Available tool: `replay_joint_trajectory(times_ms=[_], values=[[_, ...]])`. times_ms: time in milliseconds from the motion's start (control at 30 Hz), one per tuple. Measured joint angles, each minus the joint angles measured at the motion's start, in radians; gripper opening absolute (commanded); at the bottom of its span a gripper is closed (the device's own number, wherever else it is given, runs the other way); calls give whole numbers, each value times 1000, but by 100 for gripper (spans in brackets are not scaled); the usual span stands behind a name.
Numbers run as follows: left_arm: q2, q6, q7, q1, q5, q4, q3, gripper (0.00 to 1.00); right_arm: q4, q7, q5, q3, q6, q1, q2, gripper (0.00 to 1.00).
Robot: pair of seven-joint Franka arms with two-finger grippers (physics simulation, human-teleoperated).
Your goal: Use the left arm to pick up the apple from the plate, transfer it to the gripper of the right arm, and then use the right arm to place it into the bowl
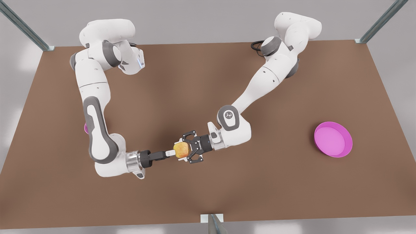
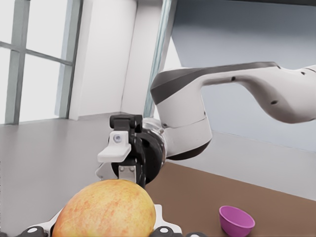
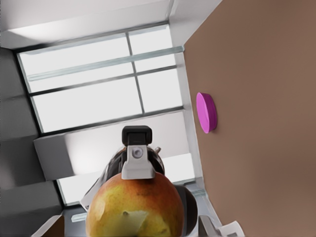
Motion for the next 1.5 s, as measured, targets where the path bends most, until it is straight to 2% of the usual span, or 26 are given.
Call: replay_joint_trajectory(times_ms=[433,533,600,667,700,733,1000,1100,1167,1233,1267,1367,1433,1500], values=[[0,9,71,0,-1,-1,1,77,-14,-105,29,2,19,48,-6,100],[0,10,81,0,-1,-1,2,77,-14,-122,30,2,29,52,-6,87],[0,10,87,-1,-1,-1,2,77,-14,-132,31,2,34,52,-6,84],[0,10,92,0,-1,-1,2,82,-14,-140,31,2,37,51,-7,82],[0,9,94,0,-1,-1,2,97,-14,-144,30,2,38,51,-7,82],[0,10,96,0,-1,-2,2,99,-14,-148,30,2,39,50,-8,82],[0,27,107,-3,-3,-2,2,100,-52,-170,-7,0,19,-2,-27,82],[-1,33,110,-3,-3,-3,3,100,-133,-177,-73,0,-7,-56,-91,82],[-21,34,89,10,16,-21,59,100,-174,-181,-139,0,-33,-99,-128,82],[-100,15,12,39,140,-122,218,100,-196,-184,-213,0,-66,-144,-155,82],[-154,-44,-45,99,254,-156,264,100,-208,-186,-254,0,-84,-169,-170,82],[-337,-373,-221,323,656,-184,310,100,-249,-195,-387,0,-138,-234,-211,82],[-466,-625,-344,409,908,-187,320,100,-273,-204,-482,0,-173,-277,-235,82],[-579,-818,-476,448,1054,-188,366,100,-280,-215,-578,0,-208,-323,-253,82]])
